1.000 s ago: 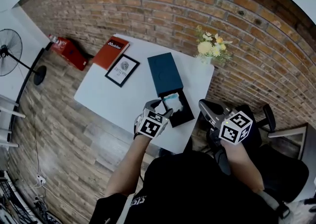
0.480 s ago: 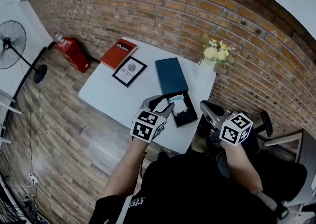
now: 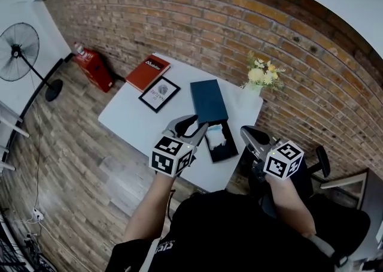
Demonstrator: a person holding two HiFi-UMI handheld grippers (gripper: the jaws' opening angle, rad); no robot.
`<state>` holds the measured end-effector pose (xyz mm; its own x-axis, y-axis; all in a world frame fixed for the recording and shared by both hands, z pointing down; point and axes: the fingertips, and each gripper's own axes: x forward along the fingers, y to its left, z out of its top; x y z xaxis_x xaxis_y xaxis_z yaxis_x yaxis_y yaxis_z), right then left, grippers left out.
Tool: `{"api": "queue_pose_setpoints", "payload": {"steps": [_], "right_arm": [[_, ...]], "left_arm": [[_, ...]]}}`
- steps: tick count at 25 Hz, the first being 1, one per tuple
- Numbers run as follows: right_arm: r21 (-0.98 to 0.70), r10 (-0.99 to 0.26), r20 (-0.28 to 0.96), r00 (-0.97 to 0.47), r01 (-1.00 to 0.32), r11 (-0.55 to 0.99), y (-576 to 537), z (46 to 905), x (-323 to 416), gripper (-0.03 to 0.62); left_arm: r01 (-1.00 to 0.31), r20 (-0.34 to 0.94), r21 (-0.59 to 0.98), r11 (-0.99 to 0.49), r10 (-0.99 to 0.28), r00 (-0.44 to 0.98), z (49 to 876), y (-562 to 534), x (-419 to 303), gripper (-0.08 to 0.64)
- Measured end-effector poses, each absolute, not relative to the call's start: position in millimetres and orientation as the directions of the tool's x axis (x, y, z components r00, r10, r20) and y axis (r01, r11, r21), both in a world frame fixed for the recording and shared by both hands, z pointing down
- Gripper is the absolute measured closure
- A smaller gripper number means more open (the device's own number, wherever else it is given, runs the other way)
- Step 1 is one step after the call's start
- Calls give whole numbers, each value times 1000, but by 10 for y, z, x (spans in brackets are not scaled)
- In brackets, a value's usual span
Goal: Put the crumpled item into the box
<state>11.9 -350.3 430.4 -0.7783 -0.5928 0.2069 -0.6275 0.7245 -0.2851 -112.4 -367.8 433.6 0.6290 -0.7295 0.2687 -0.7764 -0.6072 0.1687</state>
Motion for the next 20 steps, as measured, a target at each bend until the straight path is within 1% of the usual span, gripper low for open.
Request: {"api": "queue_pose_setpoints", "payload": {"steps": [7, 9, 20], "right_arm": [[-294, -592, 195, -782, -622, 726, -3687, 4260, 428, 592], [-286, -600, 185, -778, -627, 725, -3729, 4233, 510, 593], [-213, -606, 125, -785, -618, 757, -3687, 4127, 779, 594]], "left_arm": [[-797, 234, 151, -584, -763, 603, 4090, -3783, -1000, 408], [-808, 222, 142, -572, -777, 589, 4043, -3782, -996, 440], [-859, 241, 118, -497, -825, 511, 4121, -3755, -1025, 530]]}}
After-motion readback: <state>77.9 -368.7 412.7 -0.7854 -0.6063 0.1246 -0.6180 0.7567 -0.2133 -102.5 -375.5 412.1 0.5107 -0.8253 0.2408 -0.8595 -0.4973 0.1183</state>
